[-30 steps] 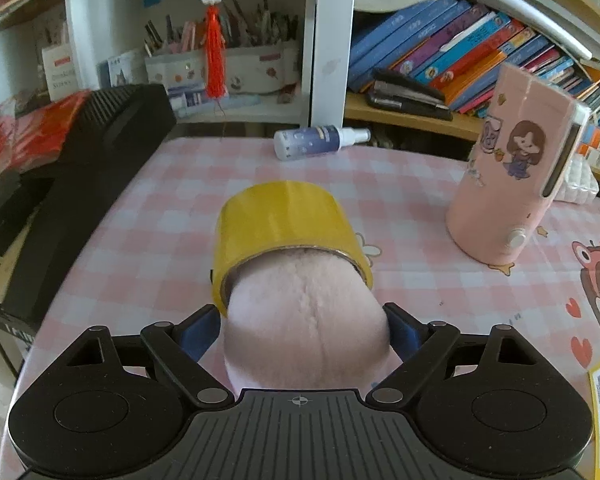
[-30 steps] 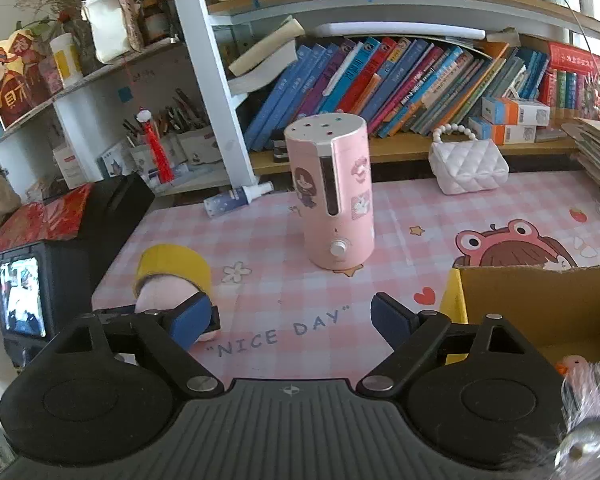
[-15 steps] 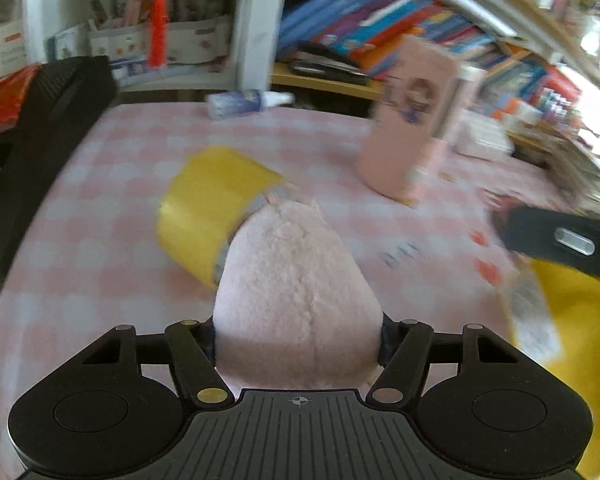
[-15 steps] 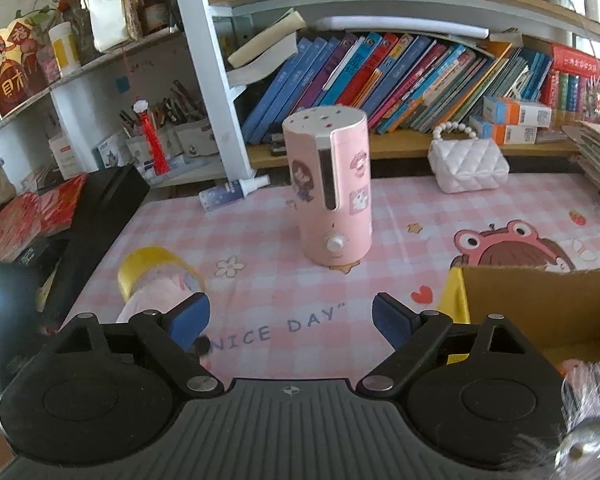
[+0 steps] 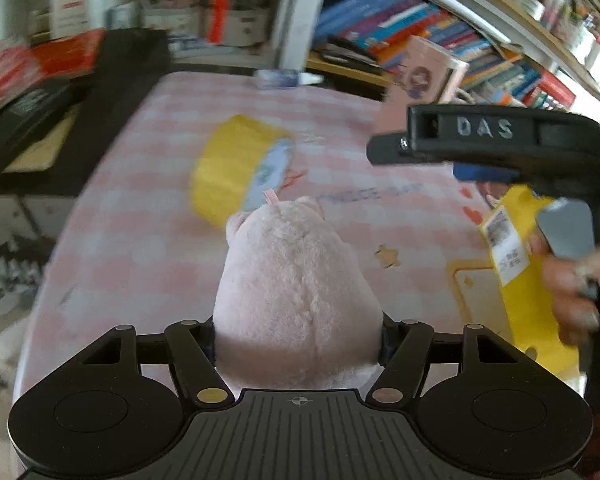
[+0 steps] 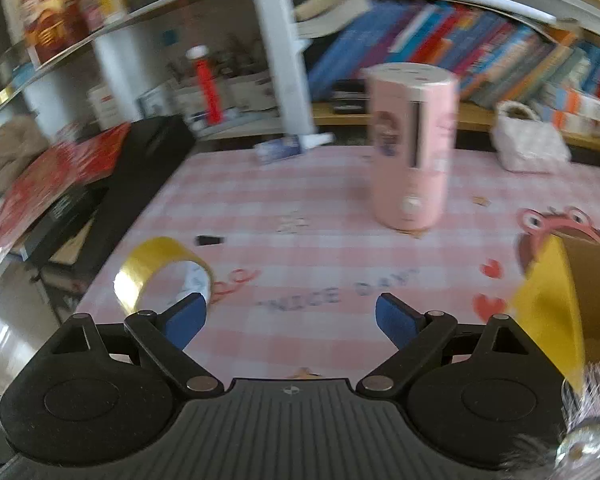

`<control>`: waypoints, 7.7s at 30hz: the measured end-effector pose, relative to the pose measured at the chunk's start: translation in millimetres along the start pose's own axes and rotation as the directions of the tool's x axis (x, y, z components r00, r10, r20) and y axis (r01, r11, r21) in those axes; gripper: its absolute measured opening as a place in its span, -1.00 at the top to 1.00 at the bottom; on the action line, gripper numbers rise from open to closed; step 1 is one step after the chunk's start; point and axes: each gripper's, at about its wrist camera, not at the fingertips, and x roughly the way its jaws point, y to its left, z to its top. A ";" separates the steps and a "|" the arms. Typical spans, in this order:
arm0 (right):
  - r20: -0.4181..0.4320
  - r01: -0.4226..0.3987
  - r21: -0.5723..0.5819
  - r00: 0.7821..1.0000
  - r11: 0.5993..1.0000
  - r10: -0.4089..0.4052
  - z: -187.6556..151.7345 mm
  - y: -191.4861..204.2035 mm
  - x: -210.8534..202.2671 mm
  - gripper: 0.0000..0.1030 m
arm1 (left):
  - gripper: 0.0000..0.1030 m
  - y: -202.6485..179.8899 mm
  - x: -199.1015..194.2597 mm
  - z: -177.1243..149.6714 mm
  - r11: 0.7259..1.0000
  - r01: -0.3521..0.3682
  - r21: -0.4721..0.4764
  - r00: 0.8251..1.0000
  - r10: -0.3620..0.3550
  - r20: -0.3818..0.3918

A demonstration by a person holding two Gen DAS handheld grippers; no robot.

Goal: Organize objects
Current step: 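Grasp the pink plush pig with the left gripper, lifting it from the tape, then grasp the yellow tape roll with the right gripper while the left gripper holds the pig, then carry the plush pig and tape roll in both grippers to the yellow box, then lower the pig with the left gripper while the right gripper lowers the tape, open both, then withdraw both open grippers from the box back over the table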

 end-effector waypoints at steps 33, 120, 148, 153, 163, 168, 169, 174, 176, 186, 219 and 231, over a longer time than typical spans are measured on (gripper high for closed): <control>-0.015 -0.044 -0.192 0.999 0.980 0.041 -1.0 68.6 114.2 0.76 | -0.30 51.0 -59.7 -38.8 0.956 -0.205 -0.211 0.975 0.218 0.044; -0.074 0.346 0.366 0.936 0.864 -0.344 -263.8 -42.9 -274.2 0.82 | -0.30 -138.6 -115.4 -149.4 0.822 0.359 0.443 0.928 -0.366 -0.073; 0.193 0.330 0.309 0.897 0.892 -0.399 -147.2 -157.3 -298.6 0.82 | -0.30 -250.6 -83.2 -40.4 0.813 0.322 0.484 0.891 -0.433 0.134; 0.242 0.297 0.249 0.902 0.922 -0.356 -112.5 -179.7 -285.5 0.82 | -0.31 -271.1 -59.3 -18.6 0.842 0.276 0.464 0.905 -0.391 0.170; 0.212 0.206 0.138 0.949 0.969 -0.232 -77.4 -215.0 -230.2 0.81 | -0.31 -299.2 -1.5 -8.5 0.873 0.192 0.449 0.952 -0.276 0.131; 0.148 0.163 0.099 0.973 0.982 -0.176 -71.1 -226.3 -196.5 0.81 | -0.31 -309.1 22.8 -10.2 0.869 0.149 0.472 0.970 -0.220 0.099; 0.133 0.156 0.094 0.977 0.983 -0.167 -69.8 -228.1 -190.5 0.81 | -0.31 -310.5 26.7 -9.9 0.868 0.142 0.476 0.973 -0.211 0.095; 0.053 0.122 0.063 0.991 0.991 -0.125 -68.1 -236.0 -161.7 0.81 | -0.33 -310.7 39.8 -11.5 0.871 0.129 0.475 0.980 -0.185 0.074; 0.020 0.109 0.055 0.994 0.993 -0.110 -68.8 -237.7 -152.5 0.81 | -0.35 -311.0 44.6 -12.9 0.872 0.125 0.474 0.983 -0.175 0.063; -0.063 0.094 0.036 0.994 0.995 -0.092 -72.7 -244.3 -129.8 0.81 | -0.41 -316.2 49.1 -20.1 0.855 0.086 0.512 0.987 -0.143 0.074; 0.122 0.197 0.143 0.969 0.970 -0.215 -99.3 -212.4 -218.0 -0.37 | -0.89 -252.6 -64.6 -50.7 0.964 0.023 0.264 0.942 -0.109 0.318; 0.150 0.339 0.170 0.919 0.925 -0.364 -147.1 -139.1 -249.9 -0.77 | -0.95 -200.2 -98.4 -91.5 0.983 -0.091 0.160 0.945 0.034 0.326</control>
